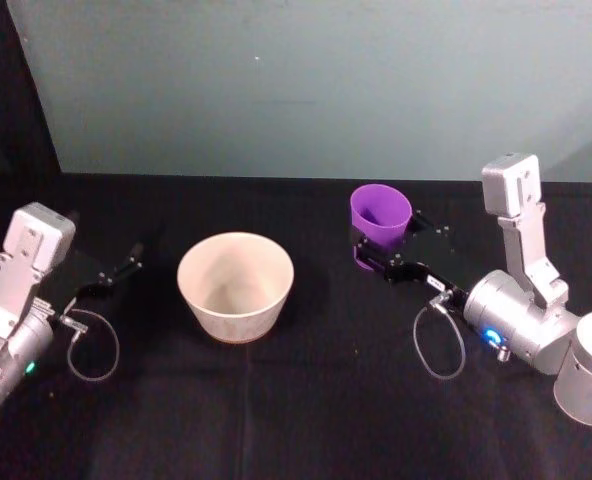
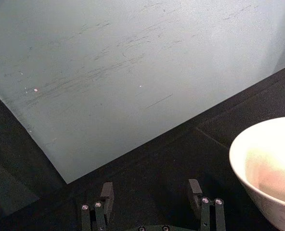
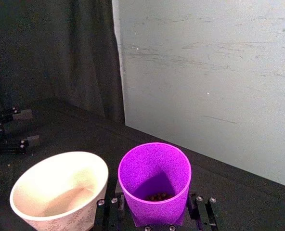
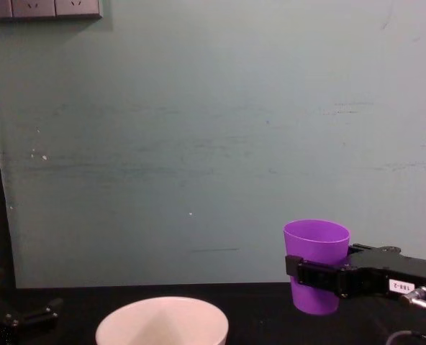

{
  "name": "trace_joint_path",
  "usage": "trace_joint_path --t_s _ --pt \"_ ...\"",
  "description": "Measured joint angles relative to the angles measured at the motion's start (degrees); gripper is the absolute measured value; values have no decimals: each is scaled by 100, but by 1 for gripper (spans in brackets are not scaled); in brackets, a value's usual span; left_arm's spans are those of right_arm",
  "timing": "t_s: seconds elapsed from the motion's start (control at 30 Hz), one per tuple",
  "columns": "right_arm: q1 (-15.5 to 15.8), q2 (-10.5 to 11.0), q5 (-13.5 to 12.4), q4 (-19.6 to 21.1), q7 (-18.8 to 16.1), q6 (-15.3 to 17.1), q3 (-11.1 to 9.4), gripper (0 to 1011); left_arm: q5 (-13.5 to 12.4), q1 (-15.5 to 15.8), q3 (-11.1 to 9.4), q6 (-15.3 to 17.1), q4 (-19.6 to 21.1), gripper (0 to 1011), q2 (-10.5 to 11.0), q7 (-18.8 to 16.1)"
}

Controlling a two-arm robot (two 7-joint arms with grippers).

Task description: Pick up the cup and pour the mung beans from the cup into the bowl.

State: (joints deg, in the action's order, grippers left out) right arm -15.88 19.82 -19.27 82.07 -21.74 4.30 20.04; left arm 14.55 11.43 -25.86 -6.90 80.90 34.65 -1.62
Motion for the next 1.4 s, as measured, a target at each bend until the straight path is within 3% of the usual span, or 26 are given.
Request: trace_joint_path --t_s 1.4 --pt "-17 -3 15 -15 -8 -6 17 726 0 0 0 0 0 1011 0 0"
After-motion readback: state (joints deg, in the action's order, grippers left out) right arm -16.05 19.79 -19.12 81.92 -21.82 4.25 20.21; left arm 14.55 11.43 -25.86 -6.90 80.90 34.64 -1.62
